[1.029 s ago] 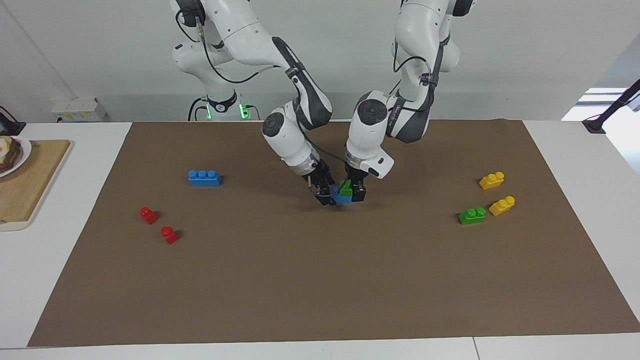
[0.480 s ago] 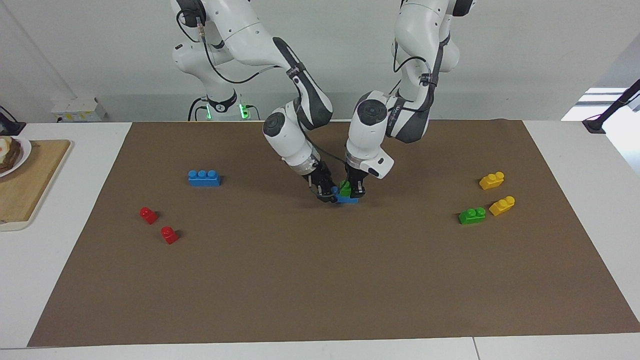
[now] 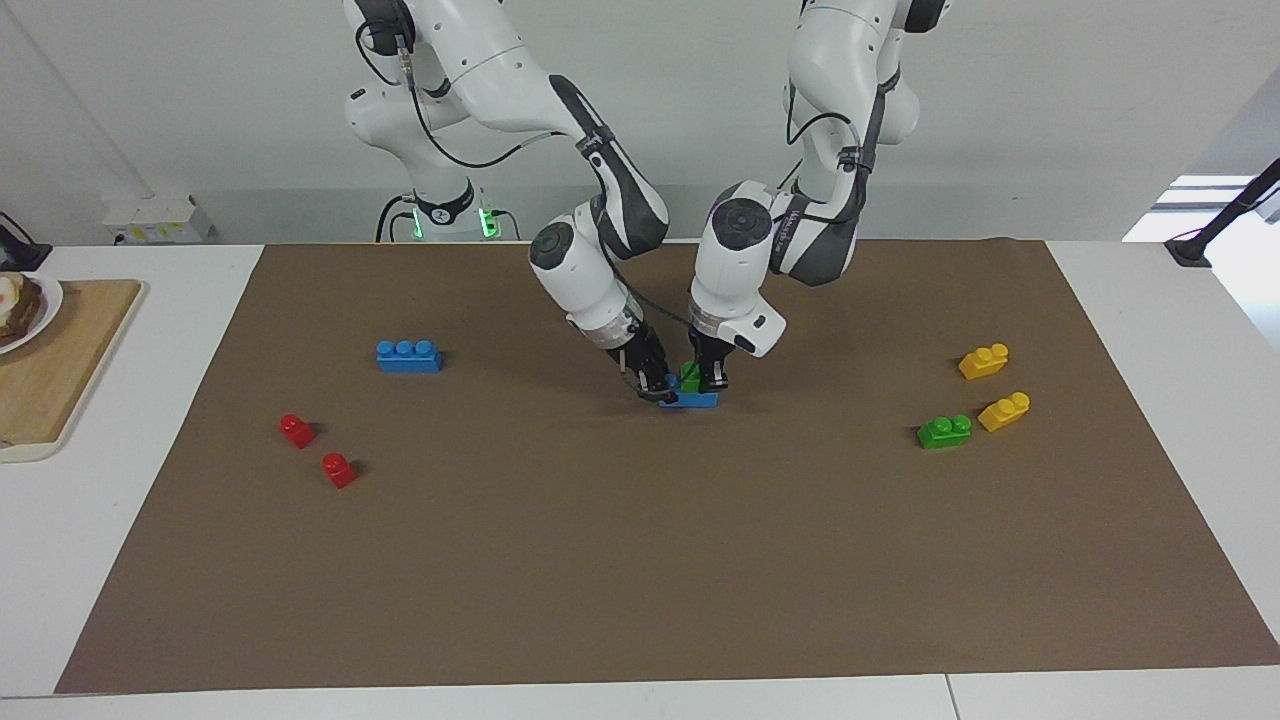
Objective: Remove green block with left arm and hold with right
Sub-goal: 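Pull the green brick away with the left gripper while the right gripper pulls blue, then set the green brick by the yellow bricks while the right gripper sets blue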
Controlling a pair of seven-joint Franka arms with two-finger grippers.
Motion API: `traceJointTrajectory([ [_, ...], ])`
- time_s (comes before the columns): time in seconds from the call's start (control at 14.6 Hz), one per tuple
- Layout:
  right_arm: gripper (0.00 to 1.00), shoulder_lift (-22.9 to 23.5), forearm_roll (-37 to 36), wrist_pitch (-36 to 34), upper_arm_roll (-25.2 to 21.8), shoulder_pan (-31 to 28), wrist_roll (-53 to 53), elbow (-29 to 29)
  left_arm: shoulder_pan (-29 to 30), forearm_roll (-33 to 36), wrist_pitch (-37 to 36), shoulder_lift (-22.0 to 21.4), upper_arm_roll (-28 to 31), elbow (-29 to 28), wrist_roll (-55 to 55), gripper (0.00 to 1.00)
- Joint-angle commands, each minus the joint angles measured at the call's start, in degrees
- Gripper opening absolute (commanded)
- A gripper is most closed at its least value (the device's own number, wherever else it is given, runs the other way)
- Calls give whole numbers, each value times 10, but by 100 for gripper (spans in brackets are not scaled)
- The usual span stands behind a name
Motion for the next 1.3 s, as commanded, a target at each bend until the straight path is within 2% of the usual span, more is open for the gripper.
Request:
traceJointTrajectory([
  [0.0,0,7,19,15,0,-1,-25,1,-6,7,13,-1,6,-2,-3,18],
  [0.21,0,8,19,15,0,-1,-28,2,-6,7,2,-4,6,19,19,11],
  [0.55,0,8,19,15,-1,-2,-28,2,3,6,-69,-12,6,62,61,10],
  [0.69,0,8,19,14,-1,-3,-29,4,14,5,-100,-30,6,65,97,10],
  [0.82,0,6,13,1,-3,-3,-28,25,30,0,-153,-66,6,57,185,10],
  [0.96,0,-9,5,-54,-12,-17,-30,52,61,-2,-209,-98,6,50,280,11],
  [1.1,0,-42,-51,-113,-11,-64,-40,68,86,-2,-226,-112,7,38,343,11],
  [1.24,0,-64,-92,-212,-12,-124,-72,103,116,-2,-229,-125,8,19,417,11],
])
